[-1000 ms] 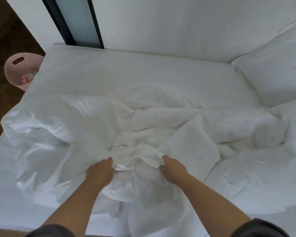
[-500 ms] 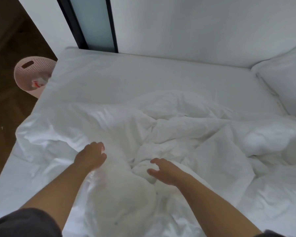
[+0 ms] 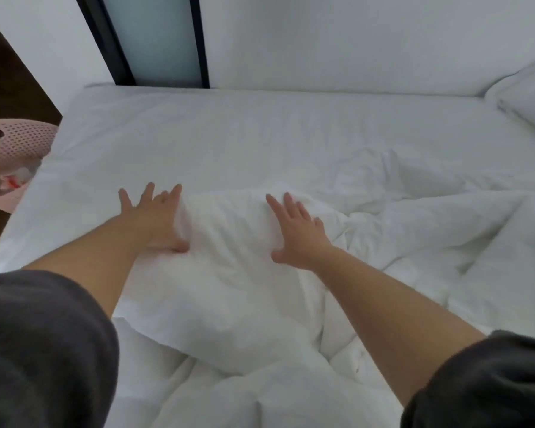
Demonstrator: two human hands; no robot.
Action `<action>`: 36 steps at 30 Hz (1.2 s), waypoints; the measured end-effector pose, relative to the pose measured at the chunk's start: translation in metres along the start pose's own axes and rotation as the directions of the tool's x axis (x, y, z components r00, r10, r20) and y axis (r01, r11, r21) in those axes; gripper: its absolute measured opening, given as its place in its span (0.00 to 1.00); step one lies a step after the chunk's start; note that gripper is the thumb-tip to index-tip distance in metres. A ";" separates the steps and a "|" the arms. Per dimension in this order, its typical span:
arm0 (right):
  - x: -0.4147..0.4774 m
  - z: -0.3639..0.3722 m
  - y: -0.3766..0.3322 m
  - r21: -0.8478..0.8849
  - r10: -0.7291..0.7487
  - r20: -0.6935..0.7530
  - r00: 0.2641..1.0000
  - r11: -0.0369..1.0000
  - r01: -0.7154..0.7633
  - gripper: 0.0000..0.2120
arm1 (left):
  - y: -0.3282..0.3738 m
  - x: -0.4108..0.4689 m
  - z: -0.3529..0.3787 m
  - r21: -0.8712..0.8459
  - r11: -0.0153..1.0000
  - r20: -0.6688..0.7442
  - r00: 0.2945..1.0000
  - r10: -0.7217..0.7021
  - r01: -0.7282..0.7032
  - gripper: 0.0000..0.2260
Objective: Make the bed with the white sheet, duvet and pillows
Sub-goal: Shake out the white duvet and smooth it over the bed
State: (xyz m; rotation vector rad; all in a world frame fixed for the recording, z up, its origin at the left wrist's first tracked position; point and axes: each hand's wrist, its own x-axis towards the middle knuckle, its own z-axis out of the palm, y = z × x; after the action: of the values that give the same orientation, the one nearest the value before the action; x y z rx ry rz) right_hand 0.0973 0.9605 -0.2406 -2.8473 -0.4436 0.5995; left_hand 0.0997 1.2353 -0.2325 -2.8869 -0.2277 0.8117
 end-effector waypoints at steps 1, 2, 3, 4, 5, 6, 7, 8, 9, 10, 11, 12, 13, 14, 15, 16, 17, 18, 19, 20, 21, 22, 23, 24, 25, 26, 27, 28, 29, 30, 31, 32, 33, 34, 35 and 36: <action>0.009 0.001 0.001 0.001 0.019 0.008 1.000 1.000 -0.019 0.48 | 0.003 0.003 0.003 0.019 1.000 0.032 0.999 0.011 -0.011 0.50; 0.014 0.004 0.004 -0.003 0.030 0.006 1.000 1.000 -0.030 0.43 | 0.007 0.001 0.006 0.056 0.998 0.037 0.998 0.041 -0.043 0.43; 0.013 0.009 0.006 -0.033 0.023 -0.002 1.000 0.999 -0.023 0.35 | 0.014 -0.007 0.012 0.104 0.990 0.015 0.995 0.096 -0.097 0.34; 0.006 0.015 0.007 -0.104 -0.001 0.005 1.000 0.995 0.001 0.28 | 0.020 -0.020 0.023 0.149 0.976 -0.007 0.986 0.164 -0.161 0.27; -0.008 0.025 0.009 -0.196 -0.037 0.040 0.999 0.980 0.044 0.22 | 0.027 -0.037 0.035 0.172 0.954 -0.012 0.968 0.250 -0.244 0.22; -0.025 0.035 0.010 -0.278 -0.071 0.111 0.991 0.956 0.099 0.18 | 0.034 -0.057 0.048 0.159 0.933 0.046 0.946 0.320 -0.323 0.20; -0.043 0.041 0.013 -0.327 -0.085 0.208 0.974 0.933 0.151 0.15 | 0.039 -0.075 0.054 0.079 0.921 0.175 0.915 0.365 -0.382 0.20; -0.059 0.043 0.017 -0.352 -0.073 0.313 0.947 0.917 0.187 0.14 | 0.040 -0.084 0.054 -0.047 0.929 0.338 0.870 0.360 -0.366 0.23; -0.071 0.042 0.020 -0.357 -0.050 0.397 0.916 0.912 0.205 0.14 | 0.040 -0.087 0.044 -0.233 0.937 0.482 0.806 0.343 -0.260 0.26; -0.076 0.038 0.023 -0.354 -0.029 0.452 0.892 0.911 0.209 0.15 | 0.039 -0.083 0.034 -0.405 0.908 0.545 0.769 0.333 -0.106 0.27; -0.077 0.034 0.023 -0.344 -0.022 0.485 0.874 0.914 0.214 0.16 | 0.037 -0.072 0.026 -0.531 0.847 0.514 0.802 0.304 0.019 0.25; -0.076 0.030 0.022 -0.327 -0.021 0.510 0.860 0.920 0.217 0.17 | 0.035 -0.061 0.018 -0.565 0.823 0.406 0.890 0.206 0.067 0.22; -0.070 0.026 0.019 -0.305 -0.026 0.531 0.847 0.927 0.219 0.18 | 0.033 -0.049 0.012 -0.486 0.873 0.229 0.969 0.096 0.029 0.25; -0.064 0.025 0.016 -0.290 -0.035 0.540 0.841 0.930 0.225 0.19 | 0.034 -0.042 0.015 -0.354 0.935 0.093 0.995 0.028 0.007 0.35; -0.058 0.026 0.015 -0.280 -0.050 0.539 0.841 0.931 0.235 0.19 | 0.033 -0.035 0.022 -0.247 0.969 0.055 0.998 0.010 0.003 0.46; -0.053 0.030 0.016 -0.276 -0.061 0.539 0.840 0.930 0.244 0.20 | 0.030 -0.026 0.033 -0.236 0.971 0.111 0.994 -0.007 0.033 0.54; -0.049 0.035 0.019 -0.272 -0.063 0.550 0.833 0.930 0.249 0.20 | 0.027 -0.020 0.043 -0.280 0.957 0.204 0.979 -0.020 0.078 0.57; -0.049 0.039 0.024 -0.259 -0.057 0.570 0.819 0.934 0.245 0.21 | 0.025 -0.015 0.053 -0.339 0.932 0.298 0.954 -0.025 0.131 0.57; -0.050 0.043 0.029 -0.233 -0.043 0.601 0.798 0.946 0.226 0.22 | 0.027 -0.016 0.059 -0.344 0.928 0.341 0.940 -0.016 0.141 0.54; -0.052 0.044 0.034 -0.202 -0.028 0.627 0.778 0.959 0.197 0.23 | 0.031 -0.022 0.062 -0.296 0.950 0.333 0.943 0.002 0.102 0.47; -0.053 0.044 0.036 -0.180 -0.016 0.615 0.788 0.970 0.161 0.23 | 0.037 -0.029 0.064 -0.224 0.974 0.250 0.967 0.039 0.018 0.38; -0.053 0.041 0.037 -0.161 -0.015 0.536 0.844 0.980 0.120 0.22 | 0.043 -0.040 0.062 -0.142 0.986 0.147 0.983 0.112 -0.091 0.29; -0.051 0.035 0.034 -0.143 -0.015 0.380 0.925 0.987 0.074 0.21 | 0.049 -0.053 0.056 -0.072 0.977 0.051 0.977 0.206 -0.202 0.20; -0.049 0.025 0.029 -0.119 -0.013 0.167 0.986 0.992 0.034 0.22 | 0.054 -0.068 0.054 -0.008 0.957 -0.017 0.956 0.291 -0.291 0.13; -0.043 0.013 0.024 -0.109 -0.030 -0.032 0.999 0.994 0.027 0.26 | 0.056 -0.083 0.052 0.041 0.930 -0.094 0.925 0.367 -0.365 0.09; -0.036 0.001 0.020 -0.123 -0.059 -0.149 0.987 0.992 0.041 0.32 | 0.057 -0.096 0.051 0.090 0.893 -0.192 0.872 0.450 -0.441 0.07; -0.030 -0.014 0.016 -0.174 -0.091 -0.161 0.983 0.983 0.063 0.38 | 0.057 -0.109 0.049 0.152 0.853 -0.264 0.811 0.523 -0.500 0.05; -0.024 -0.029 0.012 -0.256 -0.122 -0.098 0.988 0.962 0.093 0.42 | 0.056 -0.120 0.047 0.183 0.837 -0.286 0.787 0.547 -0.515 0.06; -0.017 -0.040 0.008 -0.351 -0.164 -0.016 0.986 0.925 0.148 0.43 | 0.055 -0.129 0.046 0.165 0.833 -0.299 0.778 0.553 -0.528 0.09; -0.012 -0.050 0.004 -0.435 -0.209 0.066 0.976 0.874 0.217 0.42 | 0.054 -0.139 0.043 0.140 0.827 -0.337 0.759 0.557 -0.545 0.12; -0.009 -0.058 0.002 -0.486 -0.248 0.142 0.958 0.826 0.286 0.39 | 0.054 -0.150 0.038 0.117 0.823 -0.377 0.742 0.555 -0.556 0.14; -0.006 -0.065 0.003 -0.500 -0.267 0.205 0.942 0.799 0.336 0.36 | 0.052 -0.160 0.032 0.103 0.821 -0.404 0.730 0.551 -0.562 0.16; -0.006 -0.071 0.006 -0.500 -0.255 0.252 0.933 0.792 0.352 0.34 | 0.050 -0.170 0.025 0.094 0.822 -0.424 0.724 0.543 -0.561 0.18; -0.008 -0.077 0.011 -0.504 -0.221 0.285 0.933 0.793 0.342 0.34 | 0.046 -0.179 0.023 0.086 0.829 -0.451 0.720 0.527 -0.553 0.18; -0.014 -0.083 0.018 -0.524 -0.171 0.320 0.932 0.787 0.325 0.34 | 0.042 -0.189 0.017 0.075 0.835 -0.463 0.723 0.513 -0.545 0.20; -0.023 -0.089 0.026 -0.561 -0.120 0.368 0.922 0.762 0.323 0.32 | 0.039 -0.197 0.015 0.067 0.842 -0.460 0.733 0.502 -0.535 0.21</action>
State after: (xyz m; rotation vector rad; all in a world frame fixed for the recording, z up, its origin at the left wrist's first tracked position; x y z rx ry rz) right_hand 0.1213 0.9175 -0.1590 -3.2066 -1.2299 1.0223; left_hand -0.0704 1.1631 -0.1518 -3.1293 0.6499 0.1272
